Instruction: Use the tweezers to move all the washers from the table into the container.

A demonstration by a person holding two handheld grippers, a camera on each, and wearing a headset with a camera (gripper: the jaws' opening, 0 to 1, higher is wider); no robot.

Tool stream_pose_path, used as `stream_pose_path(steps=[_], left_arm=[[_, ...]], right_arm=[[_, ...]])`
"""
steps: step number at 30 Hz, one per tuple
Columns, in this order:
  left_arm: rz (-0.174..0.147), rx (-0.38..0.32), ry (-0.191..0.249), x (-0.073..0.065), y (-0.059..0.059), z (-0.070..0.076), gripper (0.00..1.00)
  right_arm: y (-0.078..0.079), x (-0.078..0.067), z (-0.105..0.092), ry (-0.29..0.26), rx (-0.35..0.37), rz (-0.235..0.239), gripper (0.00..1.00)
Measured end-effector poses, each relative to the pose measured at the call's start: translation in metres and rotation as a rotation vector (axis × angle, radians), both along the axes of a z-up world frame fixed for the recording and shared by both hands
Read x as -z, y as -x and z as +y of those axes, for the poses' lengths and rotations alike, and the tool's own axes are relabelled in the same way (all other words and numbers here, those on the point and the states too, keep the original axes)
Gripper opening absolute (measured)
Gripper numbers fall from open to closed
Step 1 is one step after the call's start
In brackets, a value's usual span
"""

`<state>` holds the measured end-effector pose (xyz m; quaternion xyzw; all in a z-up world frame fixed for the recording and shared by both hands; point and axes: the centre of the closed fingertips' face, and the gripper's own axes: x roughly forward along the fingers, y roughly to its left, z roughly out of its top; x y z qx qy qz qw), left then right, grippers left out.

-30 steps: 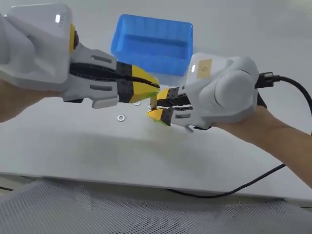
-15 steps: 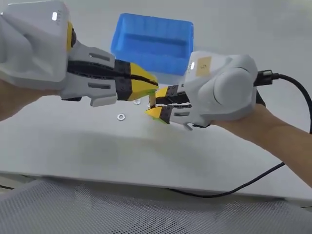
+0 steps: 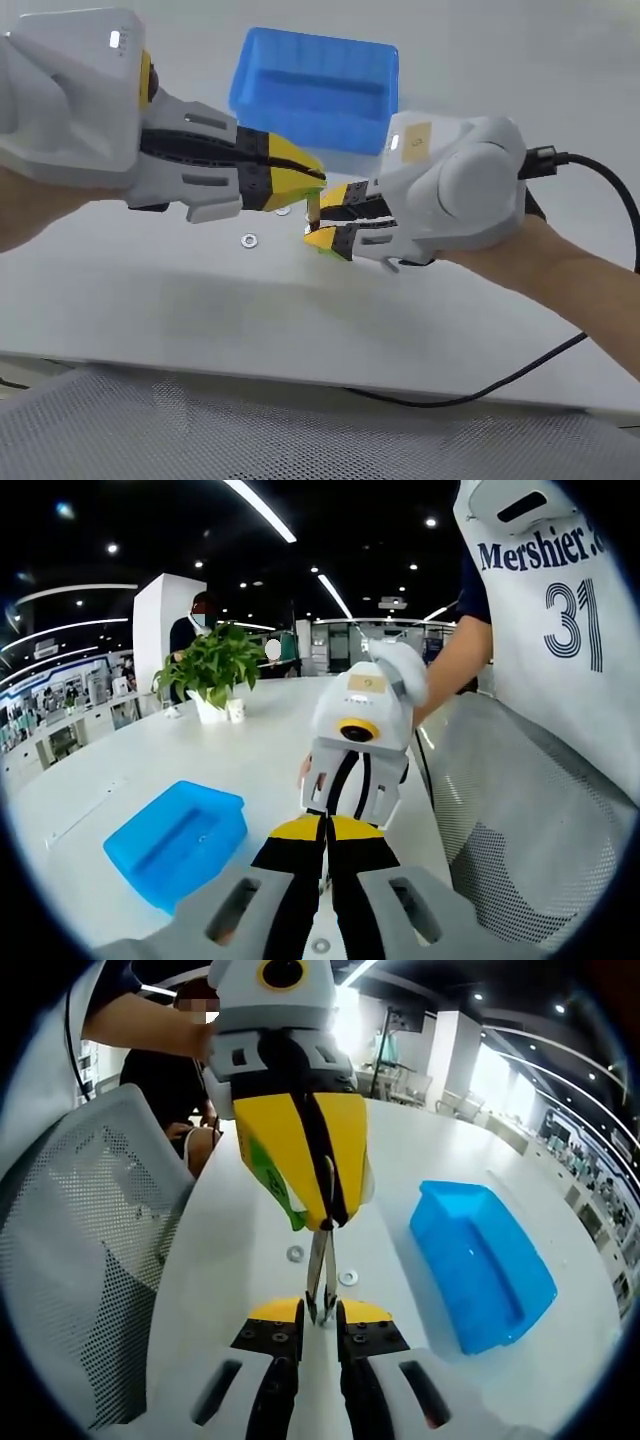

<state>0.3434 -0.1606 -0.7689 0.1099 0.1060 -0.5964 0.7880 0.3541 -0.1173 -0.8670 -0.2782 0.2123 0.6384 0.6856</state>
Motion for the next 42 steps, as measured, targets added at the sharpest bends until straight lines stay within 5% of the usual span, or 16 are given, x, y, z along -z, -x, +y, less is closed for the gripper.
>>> stream_pose_path(steps=[9, 22, 42], left_arm=[[0.003, 0.001, -0.002, -0.001, 0.0, 0.0, 0.04], [-0.014, 0.002, -0.005, -0.007, -0.003, 0.007, 0.04], [-0.138, 0.022, -0.03, -0.046, -0.032, 0.029, 0.04]], right_arm=[[0.003, 0.002, 0.002, 0.024, -0.066, 0.012, 0.11], [-0.001, -0.008, 0.0, 0.01, -0.036, -0.008, 0.1], [-0.034, -0.059, 0.004, -0.023, -0.02, -0.131, 0.1]])
